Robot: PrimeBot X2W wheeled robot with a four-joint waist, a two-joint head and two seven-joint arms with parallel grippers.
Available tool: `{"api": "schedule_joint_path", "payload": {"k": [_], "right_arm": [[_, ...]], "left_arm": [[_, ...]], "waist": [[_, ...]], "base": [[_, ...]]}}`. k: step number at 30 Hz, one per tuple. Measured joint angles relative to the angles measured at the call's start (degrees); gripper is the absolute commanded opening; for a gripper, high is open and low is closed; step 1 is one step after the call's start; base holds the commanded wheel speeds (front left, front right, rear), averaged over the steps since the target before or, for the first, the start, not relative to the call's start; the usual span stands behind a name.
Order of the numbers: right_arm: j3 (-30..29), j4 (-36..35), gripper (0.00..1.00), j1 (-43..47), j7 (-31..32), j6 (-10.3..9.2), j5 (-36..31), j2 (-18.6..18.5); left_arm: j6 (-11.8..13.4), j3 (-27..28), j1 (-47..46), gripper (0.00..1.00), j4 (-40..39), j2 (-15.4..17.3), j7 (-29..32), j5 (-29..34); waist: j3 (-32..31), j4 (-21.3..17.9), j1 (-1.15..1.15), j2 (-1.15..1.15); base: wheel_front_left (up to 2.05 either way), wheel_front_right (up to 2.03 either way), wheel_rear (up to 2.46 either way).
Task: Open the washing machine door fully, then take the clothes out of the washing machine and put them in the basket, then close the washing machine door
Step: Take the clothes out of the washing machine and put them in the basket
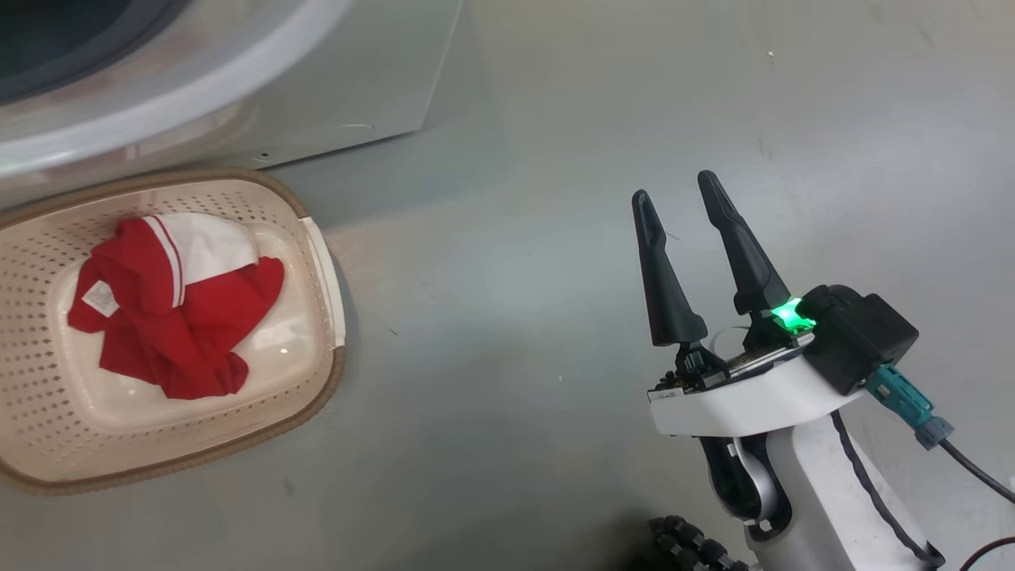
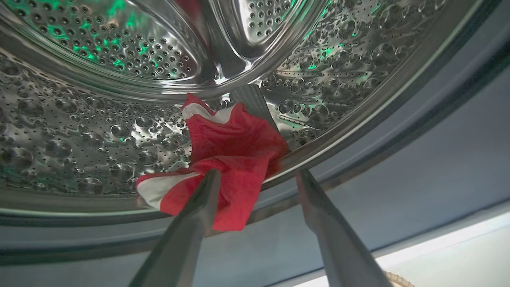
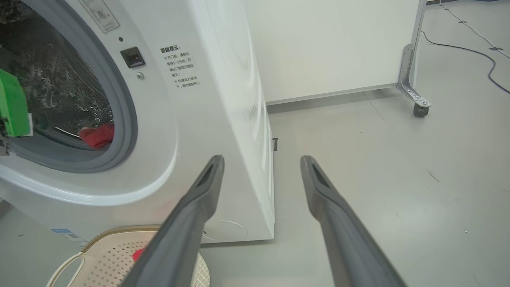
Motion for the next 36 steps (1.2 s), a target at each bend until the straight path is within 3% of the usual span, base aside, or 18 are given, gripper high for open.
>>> {"api": "schedule_joint_path", "payload": {"k": [2, 11, 22, 23, 24, 26, 36], "right_arm": [[0.6, -0.1, 1.0, -1.0, 0.0, -0.49, 0.8, 0.0], [2.5, 0.1, 1.0, -3.2, 0.0, -0.57, 2.8, 0.0], [3.1, 0.8, 1.0, -4.1, 0.0, -1.65, 3.6, 0.0], [3.1, 0.8, 1.0, -4.2, 0.0, -1.89, 3.6, 0.0], [3.1, 0.8, 1.0, -4.3, 0.0, -2.01, 3.6, 0.0], [3.2, 0.9, 1.0, -4.7, 0.0, -2.01, 3.6, 0.0], [3.2, 1.1, 1.0, -5.5, 0.0, -2.14, 3.6, 0.0]], "left_arm": [[-0.5, -0.4, -2.4, 1.0, 0.9, 1.9, 2.5, 1.1], [-1.2, 0.3, -7.0, 1.0, 4.3, 4.8, 7.4, 1.0], [-0.9, 1.7, -10.5, 1.0, 8.8, 6.0, 10.6, 1.0], [-0.9, 1.8, -10.7, 0.88, 9.1, 6.1, 10.9, 1.0], [-0.9, 1.9, -10.9, 0.48, 9.3, 6.2, 10.9, 1.0], [-0.9, 2.1, -11.1, 0.0, 9.8, 6.3, 11.3, 1.0], [-0.8, 2.9, -11.7, 0.0, 10.6, 6.2, 10.6, 0.3]], "waist": [[1.7, -1.5, 0.0, 0.0], [5.0, -5.5, 0.0, 0.0], [6.8, -8.0, 0.0, 0.0], [6.8, -8.0, 0.0, 0.0], [6.8, -8.0, 0.0, 0.0], [6.9, -8.1, 0.0, 0.0], [7.1, -7.8, 0.0, 0.0]], "base": [[0.0, 0.0, 0.0], [0.0, 0.0, 0.0], [0.0, 0.0, 0.0], [0.0, 0.0, 0.0], [0.0, 0.0, 0.0], [0.0, 0.0, 0.0], [0.0, 0.0, 0.0]]}}
